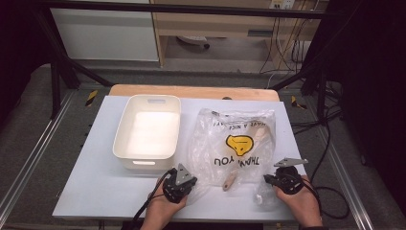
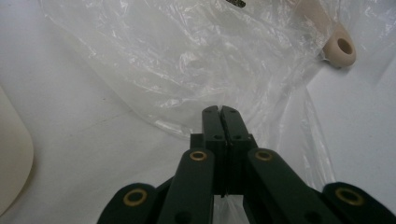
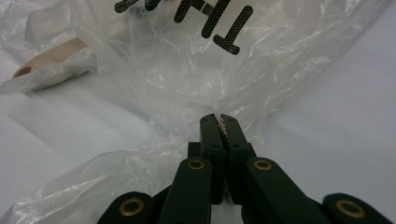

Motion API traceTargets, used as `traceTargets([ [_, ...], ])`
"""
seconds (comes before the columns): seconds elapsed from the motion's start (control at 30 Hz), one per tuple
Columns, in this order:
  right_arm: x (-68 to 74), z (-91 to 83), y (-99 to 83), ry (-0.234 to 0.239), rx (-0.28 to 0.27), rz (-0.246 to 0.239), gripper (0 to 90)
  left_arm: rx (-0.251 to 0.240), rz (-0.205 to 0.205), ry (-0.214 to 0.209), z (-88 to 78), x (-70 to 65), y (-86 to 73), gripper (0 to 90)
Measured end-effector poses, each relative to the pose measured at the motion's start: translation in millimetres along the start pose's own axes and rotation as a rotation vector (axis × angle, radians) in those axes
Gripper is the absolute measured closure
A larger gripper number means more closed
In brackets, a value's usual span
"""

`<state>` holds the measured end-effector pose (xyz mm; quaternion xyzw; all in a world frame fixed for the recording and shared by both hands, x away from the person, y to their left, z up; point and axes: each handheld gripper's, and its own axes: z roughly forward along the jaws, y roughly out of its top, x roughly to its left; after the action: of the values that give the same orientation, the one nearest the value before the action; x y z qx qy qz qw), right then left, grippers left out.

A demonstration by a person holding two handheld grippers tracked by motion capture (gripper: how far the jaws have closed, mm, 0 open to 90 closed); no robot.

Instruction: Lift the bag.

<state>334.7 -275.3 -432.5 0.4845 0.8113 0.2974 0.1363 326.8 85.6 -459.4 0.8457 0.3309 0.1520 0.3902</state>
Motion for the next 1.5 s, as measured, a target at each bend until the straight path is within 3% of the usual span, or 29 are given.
traceTargets([
  [0.17, 3.0, -1.6, 5.1, 0.016, -0.003, -0.011, 90.0, 0.004, -0.03, -0.022, -2.6, 6.2, 4.4, 90.0],
  [0.27, 5.8, -3.9, 10.8, 0.021, -0.016, -0.02, 90.0, -0.018, -0.067, -0.04, -9.8, 11.4, 11.4, 90.0],
  [0.37, 8.5, -7.1, 18.1, 0.027, -0.03, -0.036, 90.0, -0.041, -0.078, -0.051, -17.9, 15.3, 20.7, 90.0],
  [0.57, 13.1, -13.3, 34.7, 0.031, -0.036, -0.066, 90.0, -0.069, -0.086, -0.067, -30.5, 23.0, 44.4, 90.0],
  [0.8, 17.3, -19.0, 56.1, 0.026, -0.033, -0.11, 90.0, -0.065, -0.089, -0.09, -36.5, 30.9, 61.0, 90.0],
  [1.2, 12.4, -29.3, 78.3, 0.033, -0.058, -0.111, 90.0, -0.086, -0.076, -0.07, -53.2, 52.3, 96.3, 90.0],
  [1.5, 12.1, -29.6, 83.1, 0.041, -0.066, -0.106, 90.0, -0.085, -0.062, -0.064, -54.9, 57.1, 103.3, 90.0],
])
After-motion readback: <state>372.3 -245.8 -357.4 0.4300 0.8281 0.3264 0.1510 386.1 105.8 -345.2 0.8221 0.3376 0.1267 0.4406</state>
